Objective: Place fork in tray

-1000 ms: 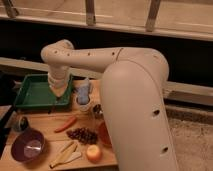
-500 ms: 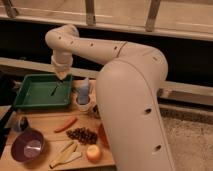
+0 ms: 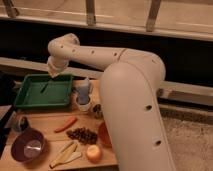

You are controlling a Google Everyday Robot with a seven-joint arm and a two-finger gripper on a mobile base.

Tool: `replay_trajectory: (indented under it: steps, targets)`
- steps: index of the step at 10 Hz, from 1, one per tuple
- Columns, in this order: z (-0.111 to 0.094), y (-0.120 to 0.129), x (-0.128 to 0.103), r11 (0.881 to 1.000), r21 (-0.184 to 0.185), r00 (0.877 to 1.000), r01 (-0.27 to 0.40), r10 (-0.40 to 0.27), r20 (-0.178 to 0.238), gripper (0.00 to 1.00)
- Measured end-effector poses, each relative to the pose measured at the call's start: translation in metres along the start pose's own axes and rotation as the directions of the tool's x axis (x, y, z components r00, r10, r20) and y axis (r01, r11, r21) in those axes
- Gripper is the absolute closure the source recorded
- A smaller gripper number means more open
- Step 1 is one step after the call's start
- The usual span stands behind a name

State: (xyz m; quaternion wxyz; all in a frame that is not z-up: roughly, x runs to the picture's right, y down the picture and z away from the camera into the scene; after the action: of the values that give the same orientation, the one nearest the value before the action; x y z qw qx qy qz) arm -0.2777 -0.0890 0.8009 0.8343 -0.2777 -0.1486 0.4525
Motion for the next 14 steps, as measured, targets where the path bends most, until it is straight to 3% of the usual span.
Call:
replay_trajectory:
  steps: [2,3,7,9,14]
  targets:
    - [0.035,0.011,-0.002,0.999,-0.047,1.000,0.002,-0.002,0.003,0.73]
    - [0.051,0.018,-0.002,0.997,-0.072,1.000,0.001,-0.001,0.003,0.62]
    - [0.088,0.027,0.011,0.994,-0.107,1.000,-0.014,0.014,0.000,0.24]
    - [0.105,0.031,0.021,0.995,-0.102,1.000,-0.021,0.020,-0.007,0.20]
    - [0.105,0.032,0.021,0.994,-0.103,1.000,-0.020,0.019,-0.006,0.20]
